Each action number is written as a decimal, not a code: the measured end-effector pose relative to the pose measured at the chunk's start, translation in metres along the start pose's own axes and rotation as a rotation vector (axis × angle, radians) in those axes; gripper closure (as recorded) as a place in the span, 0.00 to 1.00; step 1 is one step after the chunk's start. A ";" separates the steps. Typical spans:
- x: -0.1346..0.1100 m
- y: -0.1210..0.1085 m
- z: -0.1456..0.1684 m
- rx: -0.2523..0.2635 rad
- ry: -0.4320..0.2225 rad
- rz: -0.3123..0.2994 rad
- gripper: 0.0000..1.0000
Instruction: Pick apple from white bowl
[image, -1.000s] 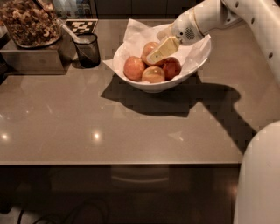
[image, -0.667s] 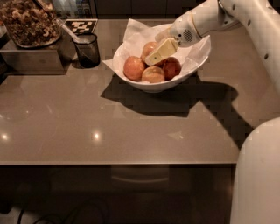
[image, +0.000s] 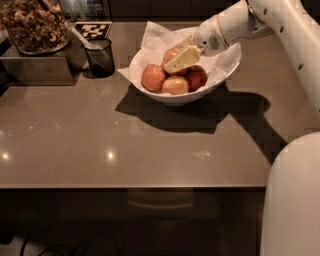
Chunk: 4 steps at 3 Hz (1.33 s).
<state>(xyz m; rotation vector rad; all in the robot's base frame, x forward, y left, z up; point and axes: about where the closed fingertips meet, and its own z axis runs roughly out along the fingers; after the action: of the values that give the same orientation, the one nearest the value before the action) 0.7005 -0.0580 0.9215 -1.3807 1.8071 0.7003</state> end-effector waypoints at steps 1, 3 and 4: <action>0.002 0.000 -0.001 -0.004 -0.006 0.001 0.70; -0.019 0.015 -0.039 -0.026 -0.121 -0.024 1.00; -0.049 0.030 -0.070 -0.039 -0.184 -0.094 1.00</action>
Offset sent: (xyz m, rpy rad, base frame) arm -0.0114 -0.0225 0.0085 0.0696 0.0051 0.0004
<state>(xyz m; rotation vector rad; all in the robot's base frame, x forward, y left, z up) 0.6627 -0.0778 1.0014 -1.3702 1.5824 0.7894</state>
